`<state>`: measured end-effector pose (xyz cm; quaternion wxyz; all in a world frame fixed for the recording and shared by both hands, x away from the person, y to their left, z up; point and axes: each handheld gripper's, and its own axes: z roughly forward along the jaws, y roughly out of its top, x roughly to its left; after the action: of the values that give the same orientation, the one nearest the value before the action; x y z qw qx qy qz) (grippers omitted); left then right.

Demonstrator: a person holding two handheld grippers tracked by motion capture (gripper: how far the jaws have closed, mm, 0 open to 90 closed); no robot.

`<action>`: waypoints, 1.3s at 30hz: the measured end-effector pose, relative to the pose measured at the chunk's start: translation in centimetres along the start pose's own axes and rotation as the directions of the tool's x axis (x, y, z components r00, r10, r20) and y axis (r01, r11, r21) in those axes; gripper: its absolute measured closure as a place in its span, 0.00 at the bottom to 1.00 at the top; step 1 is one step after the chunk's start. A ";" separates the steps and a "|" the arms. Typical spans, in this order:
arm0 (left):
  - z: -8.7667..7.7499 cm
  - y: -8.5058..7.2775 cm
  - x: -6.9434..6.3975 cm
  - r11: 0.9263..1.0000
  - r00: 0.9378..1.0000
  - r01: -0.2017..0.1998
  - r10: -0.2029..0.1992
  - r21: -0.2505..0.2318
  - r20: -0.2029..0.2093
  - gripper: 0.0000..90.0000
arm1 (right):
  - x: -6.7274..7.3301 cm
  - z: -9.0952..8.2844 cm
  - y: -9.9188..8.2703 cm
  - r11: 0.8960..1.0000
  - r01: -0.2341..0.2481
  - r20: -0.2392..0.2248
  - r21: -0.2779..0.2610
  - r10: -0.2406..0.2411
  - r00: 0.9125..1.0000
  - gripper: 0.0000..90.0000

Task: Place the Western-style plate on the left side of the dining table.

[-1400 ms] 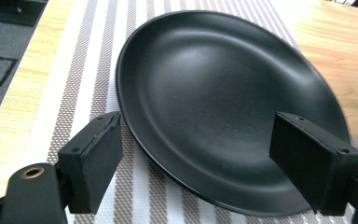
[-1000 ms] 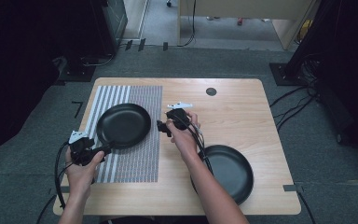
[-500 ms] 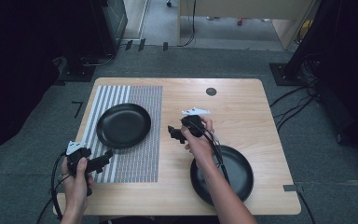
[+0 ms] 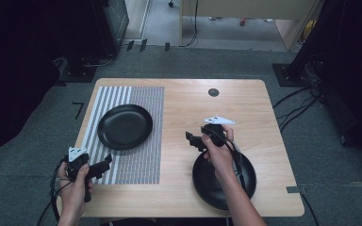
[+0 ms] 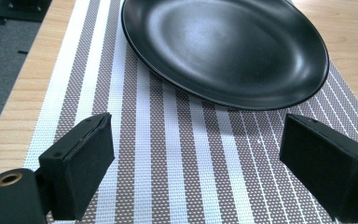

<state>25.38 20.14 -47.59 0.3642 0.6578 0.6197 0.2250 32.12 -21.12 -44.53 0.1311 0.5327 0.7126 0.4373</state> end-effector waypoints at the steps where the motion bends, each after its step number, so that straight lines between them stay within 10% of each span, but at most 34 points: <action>1: 0.0 0.0 0.0 1.000 1.000 -0.004 0.004 0.006 0.001 0.11 | -0.2 -0.3 -0.2 1.000 -0.006 0.004 -0.004 0.006 1.000 0.33; 39: 2.1 -2.0 0.6 0.996 1.000 -0.010 0.012 0.094 -0.027 0.11 | -10.4 -8.1 -6.5 0.989 -0.130 0.156 -0.066 0.139 0.978 0.34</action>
<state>25.70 20.28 -50.53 0.3232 0.6743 0.6309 0.2068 26.77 -34.44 -47.71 0.1727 0.6093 0.6496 0.4206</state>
